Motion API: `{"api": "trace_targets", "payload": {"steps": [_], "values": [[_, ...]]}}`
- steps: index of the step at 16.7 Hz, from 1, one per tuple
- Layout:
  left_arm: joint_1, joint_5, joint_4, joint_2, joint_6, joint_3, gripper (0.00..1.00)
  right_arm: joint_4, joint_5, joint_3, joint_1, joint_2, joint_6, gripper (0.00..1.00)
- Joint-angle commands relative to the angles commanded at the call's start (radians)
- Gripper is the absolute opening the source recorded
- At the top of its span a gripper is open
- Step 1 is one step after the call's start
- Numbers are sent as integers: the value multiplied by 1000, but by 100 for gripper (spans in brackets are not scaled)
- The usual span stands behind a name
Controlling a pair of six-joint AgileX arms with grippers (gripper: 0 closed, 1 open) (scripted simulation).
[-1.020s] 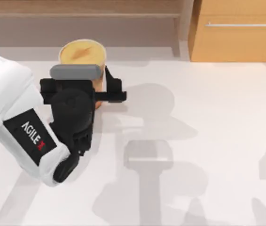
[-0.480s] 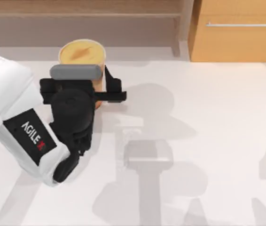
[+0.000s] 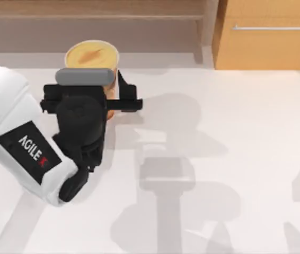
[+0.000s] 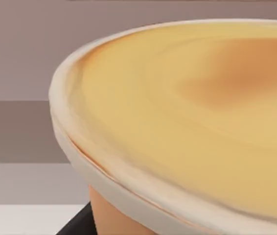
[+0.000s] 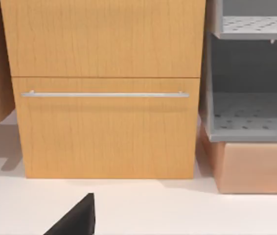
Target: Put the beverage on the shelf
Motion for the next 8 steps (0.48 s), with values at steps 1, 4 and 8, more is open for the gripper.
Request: {"api": "trace_targets", "payload": {"steps": [1, 4, 8], "values": [[0, 0, 2, 4, 1, 1, 0, 0, 0, 0, 0, 0, 0, 100], [4, 12, 9, -26, 3, 24, 0, 0, 0, 0, 0, 0, 0, 100], [47, 84, -31, -150, 13, 98, 0, 0, 0, 0, 0, 0, 0, 100]]}}
